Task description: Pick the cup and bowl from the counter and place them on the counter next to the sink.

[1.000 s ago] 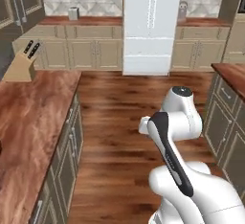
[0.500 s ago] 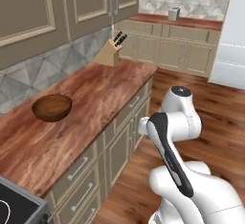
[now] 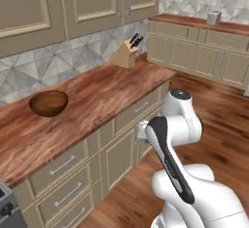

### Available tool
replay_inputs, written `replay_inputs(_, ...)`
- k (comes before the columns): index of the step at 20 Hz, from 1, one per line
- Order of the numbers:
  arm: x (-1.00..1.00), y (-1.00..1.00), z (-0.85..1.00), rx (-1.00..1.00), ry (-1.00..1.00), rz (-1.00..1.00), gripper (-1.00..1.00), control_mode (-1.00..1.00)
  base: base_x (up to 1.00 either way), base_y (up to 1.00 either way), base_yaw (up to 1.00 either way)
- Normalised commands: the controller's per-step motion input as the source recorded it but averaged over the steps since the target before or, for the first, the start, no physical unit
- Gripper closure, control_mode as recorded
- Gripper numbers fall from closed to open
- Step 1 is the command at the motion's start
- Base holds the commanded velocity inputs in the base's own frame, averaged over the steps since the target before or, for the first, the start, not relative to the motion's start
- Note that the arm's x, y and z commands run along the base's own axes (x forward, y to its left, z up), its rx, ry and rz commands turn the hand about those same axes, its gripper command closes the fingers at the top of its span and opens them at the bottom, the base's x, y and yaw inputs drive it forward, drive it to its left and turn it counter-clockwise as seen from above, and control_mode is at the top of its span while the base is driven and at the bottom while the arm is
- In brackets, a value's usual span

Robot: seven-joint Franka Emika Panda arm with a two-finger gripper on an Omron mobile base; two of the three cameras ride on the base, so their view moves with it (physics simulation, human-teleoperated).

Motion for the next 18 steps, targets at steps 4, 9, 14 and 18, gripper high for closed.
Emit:
replay_inputs(4, 0.0, 0.0, 0.0, 0.0, 0.0, 0.0, -1.0, 1.0, 0.23, -0.6, 0.31)
replay_inputs(9, 0.0, 0.0, 0.0, 0.0, 0.0, 0.0, -1.0, 1.0, 0.25, 0.05, 0.64)
replay_inputs(14, 0.0, 0.0, 0.0, 0.0, 0.0, 0.0, -1.0, 1.0, 0.31, -0.01, 0.71)
replay_inputs(18, 0.0, 0.0, 0.0, 0.0, 0.0, 0.0, -1.0, 1.0, 0.66, -0.51, 0.45)
